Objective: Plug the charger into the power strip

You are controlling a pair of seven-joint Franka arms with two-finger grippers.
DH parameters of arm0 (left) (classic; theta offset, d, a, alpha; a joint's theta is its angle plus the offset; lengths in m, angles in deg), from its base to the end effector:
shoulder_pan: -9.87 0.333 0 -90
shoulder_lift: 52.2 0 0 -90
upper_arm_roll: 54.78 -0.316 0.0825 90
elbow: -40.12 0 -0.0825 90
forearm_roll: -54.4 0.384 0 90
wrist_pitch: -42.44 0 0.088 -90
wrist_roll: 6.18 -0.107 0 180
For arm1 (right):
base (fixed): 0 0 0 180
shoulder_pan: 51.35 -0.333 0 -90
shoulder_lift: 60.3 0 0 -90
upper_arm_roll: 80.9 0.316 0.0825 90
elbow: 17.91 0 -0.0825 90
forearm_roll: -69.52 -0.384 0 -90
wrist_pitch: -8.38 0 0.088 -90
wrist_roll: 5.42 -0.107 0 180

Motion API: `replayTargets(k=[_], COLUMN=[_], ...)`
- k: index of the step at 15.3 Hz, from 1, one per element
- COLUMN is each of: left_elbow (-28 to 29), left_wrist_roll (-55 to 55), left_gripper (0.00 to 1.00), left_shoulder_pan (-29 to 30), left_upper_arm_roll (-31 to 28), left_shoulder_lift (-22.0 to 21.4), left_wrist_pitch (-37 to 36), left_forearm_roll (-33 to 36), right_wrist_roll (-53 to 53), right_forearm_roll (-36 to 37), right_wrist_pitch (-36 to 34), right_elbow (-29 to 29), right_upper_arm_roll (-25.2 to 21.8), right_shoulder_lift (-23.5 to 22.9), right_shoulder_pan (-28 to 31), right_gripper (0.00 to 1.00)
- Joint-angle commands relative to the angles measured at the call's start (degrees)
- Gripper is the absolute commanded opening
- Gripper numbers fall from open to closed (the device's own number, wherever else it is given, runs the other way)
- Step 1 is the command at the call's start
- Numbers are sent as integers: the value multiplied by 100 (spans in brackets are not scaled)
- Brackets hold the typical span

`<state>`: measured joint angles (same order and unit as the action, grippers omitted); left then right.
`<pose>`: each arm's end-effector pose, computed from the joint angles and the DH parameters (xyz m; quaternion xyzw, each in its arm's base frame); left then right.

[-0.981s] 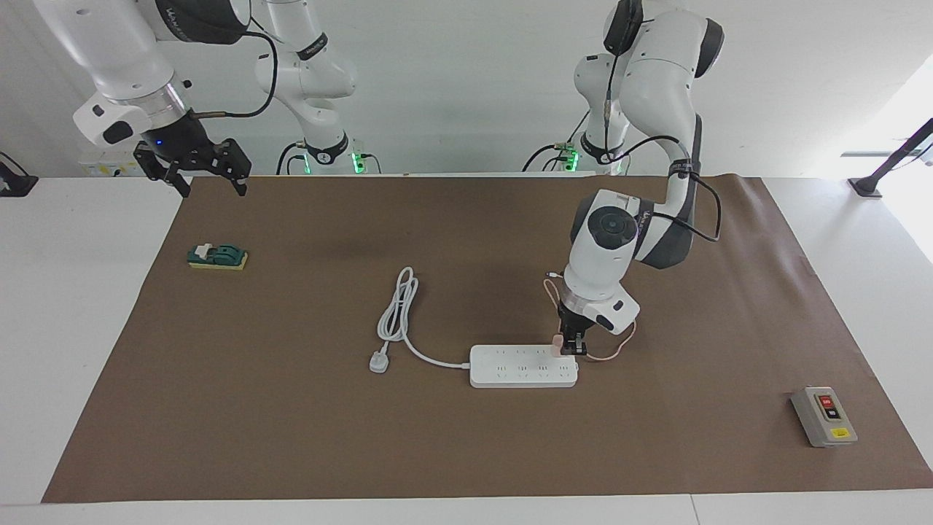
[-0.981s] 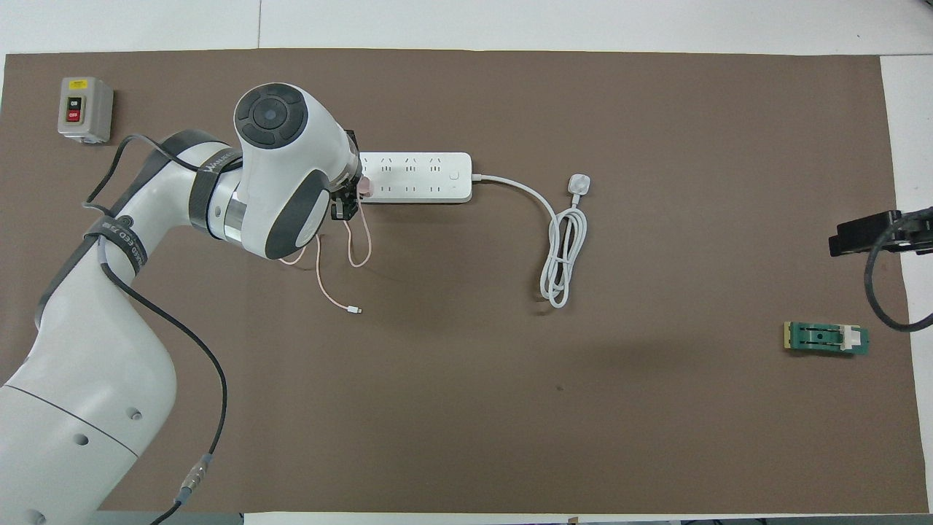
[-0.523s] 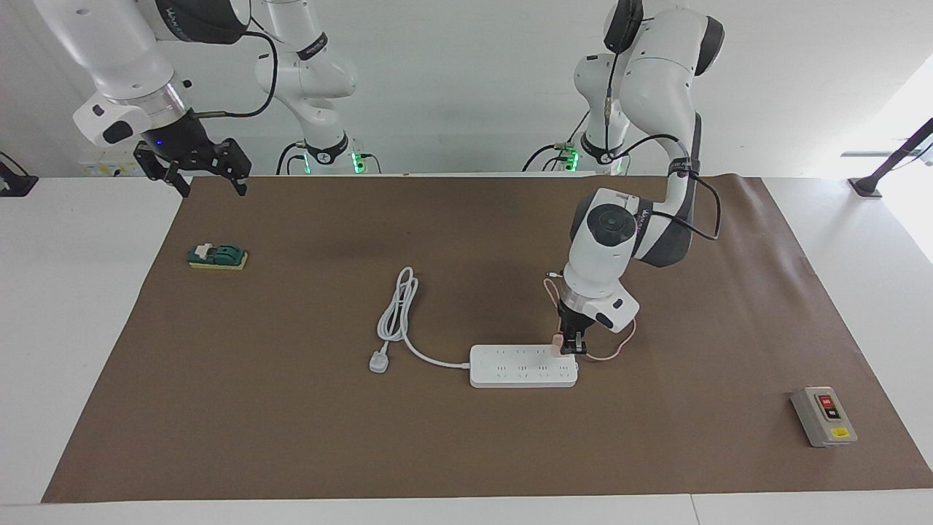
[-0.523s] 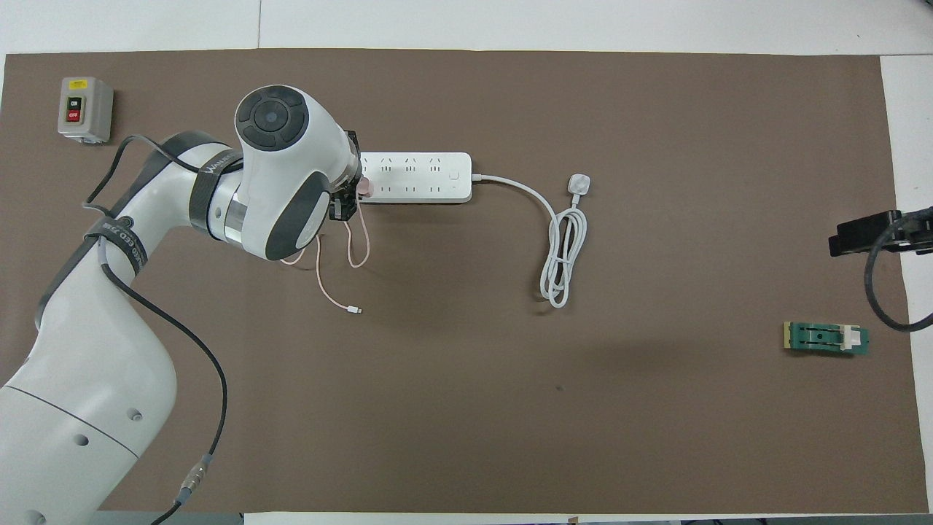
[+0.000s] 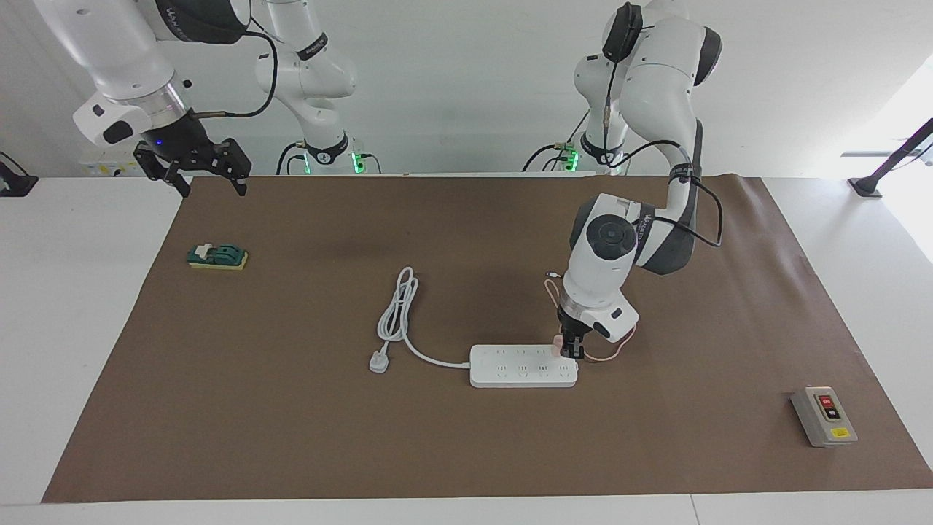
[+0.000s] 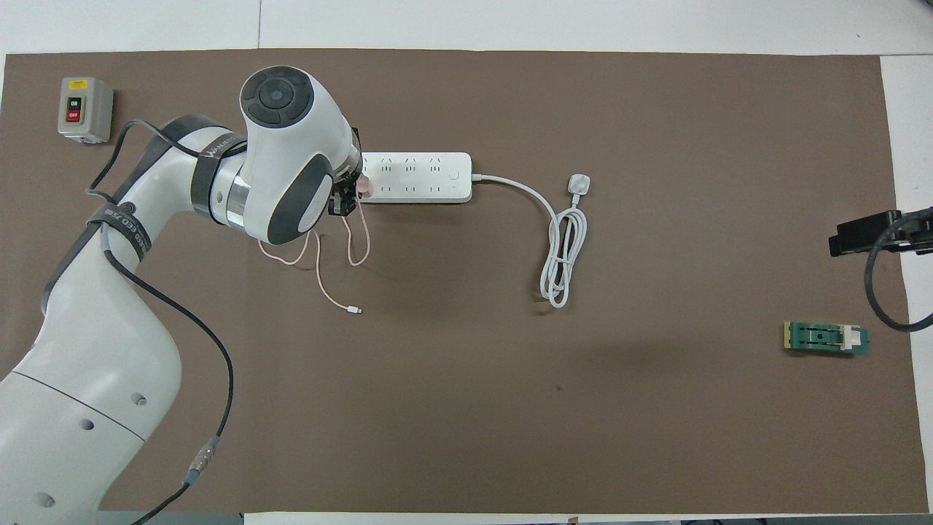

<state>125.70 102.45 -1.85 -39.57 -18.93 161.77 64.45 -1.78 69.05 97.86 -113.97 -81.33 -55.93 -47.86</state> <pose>0.6481 -0.2843 0.3434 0.7693 0.6387 0.0105 0.0121 0.5271 -0.0354 0.6152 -0.9998 0.0025 0.0190 0.0056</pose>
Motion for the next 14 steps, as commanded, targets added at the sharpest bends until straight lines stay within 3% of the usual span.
replayTargets(k=[1, 9, 10, 11, 12, 14], left_elbow=[-6, -182, -208, -261, -348, -428], left_wrist_roll=[-115, -132, -115, -106, -106, -132], left_gripper=[0, 0, 26, 92, 100, 100], left_shoulder_pan=[-15, -24, 3, 20, 38, 265], left_upper_arm_roll=[-45, -45, -45, -45, -62, 34], left_shoulder_lift=[549, 594, 523, 401, 321, 224], left_wrist_pitch=[20, 29, 55, 29, -15, -277], left_forearm_roll=[252, 489, 480, 472, 445, 436], right_wrist_roll=[-65, -65, -56, -56, -56, -56], right_forearm_roll=[-94, -85, -94, -94, -85, -94], right_wrist_pitch=[-36, -36, -36, -36, -36, -36], right_elbow=[-61, -61, -61, -61, -61, -61], right_upper_arm_roll=[70, 70, 70, 70, 70, 70], right_shoulder_lift=[90, 90, 90, 90, 90, 90], right_shoulder_pan=[108, 99, 99, 108, 99, 99], right_gripper=[100, 100, 100, 100, 100, 100])
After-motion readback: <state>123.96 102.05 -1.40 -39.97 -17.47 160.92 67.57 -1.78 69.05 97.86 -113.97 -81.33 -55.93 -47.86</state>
